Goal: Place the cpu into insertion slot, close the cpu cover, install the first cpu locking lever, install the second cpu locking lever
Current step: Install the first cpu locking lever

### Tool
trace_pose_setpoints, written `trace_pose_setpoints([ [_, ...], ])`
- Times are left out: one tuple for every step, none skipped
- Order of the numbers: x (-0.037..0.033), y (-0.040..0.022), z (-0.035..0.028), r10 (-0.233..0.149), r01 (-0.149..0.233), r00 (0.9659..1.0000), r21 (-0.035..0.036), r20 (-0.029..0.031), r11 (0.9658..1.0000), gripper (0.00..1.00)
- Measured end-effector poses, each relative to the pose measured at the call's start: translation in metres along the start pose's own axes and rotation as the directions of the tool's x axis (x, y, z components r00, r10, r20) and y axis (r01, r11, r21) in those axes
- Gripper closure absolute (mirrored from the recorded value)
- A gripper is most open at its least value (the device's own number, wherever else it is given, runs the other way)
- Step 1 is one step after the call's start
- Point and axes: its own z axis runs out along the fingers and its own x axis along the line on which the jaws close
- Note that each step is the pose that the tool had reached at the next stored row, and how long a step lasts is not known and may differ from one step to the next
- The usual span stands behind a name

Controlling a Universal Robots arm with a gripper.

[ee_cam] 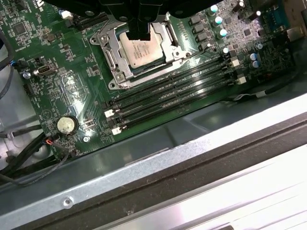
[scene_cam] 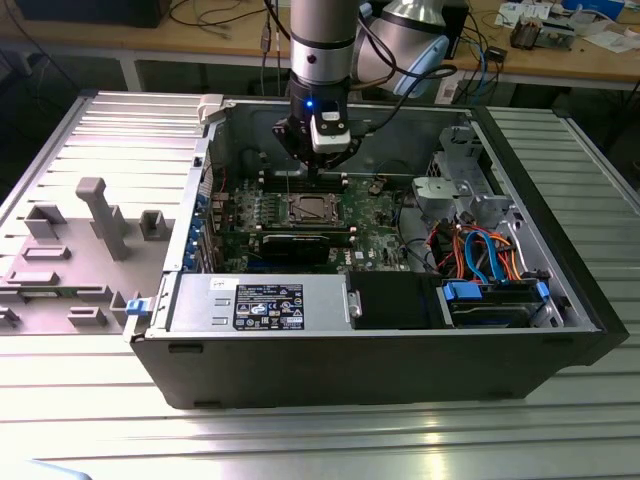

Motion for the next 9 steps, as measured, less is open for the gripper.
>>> trace_pose_setpoints([
  [0.0,0.0,0.0,-0.001,0.001,1.0,0.0,0.0,1.0,0.89],
  [0.0,0.0,0.0,-0.002,0.002,1.0,0.0,0.0,1.0,0.89],
  [0.0,0.0,0.0,-0.004,0.004,1.0,0.0,0.0,1.0,0.89],
  [0.0,0.0,0.0,-0.009,0.009,1.0,-0.0001,-0.0002,1.0,0.89],
  [0.0,0.0,0.0,-0.017,0.017,0.9999,-0.0001,-0.0003,0.9999,0.89],
  [0.0,0.0,0.0,-0.026,0.026,0.9997,-0.0001,-0.0003,0.9997,0.89],
  [0.0001,0.0,0.0,-0.043,0.043,0.9991,-0.0003,-0.0006,0.9991,0.89],
  [0.0001,-0.0001,0.0,-0.07,0.07,0.9976,-0.0005,-0.0011,0.9976,0.89],
  [0.0002,0.0,0.0,-0.083,0.083,0.9965,-0.0007,-0.0014,0.9965,0.89],
])
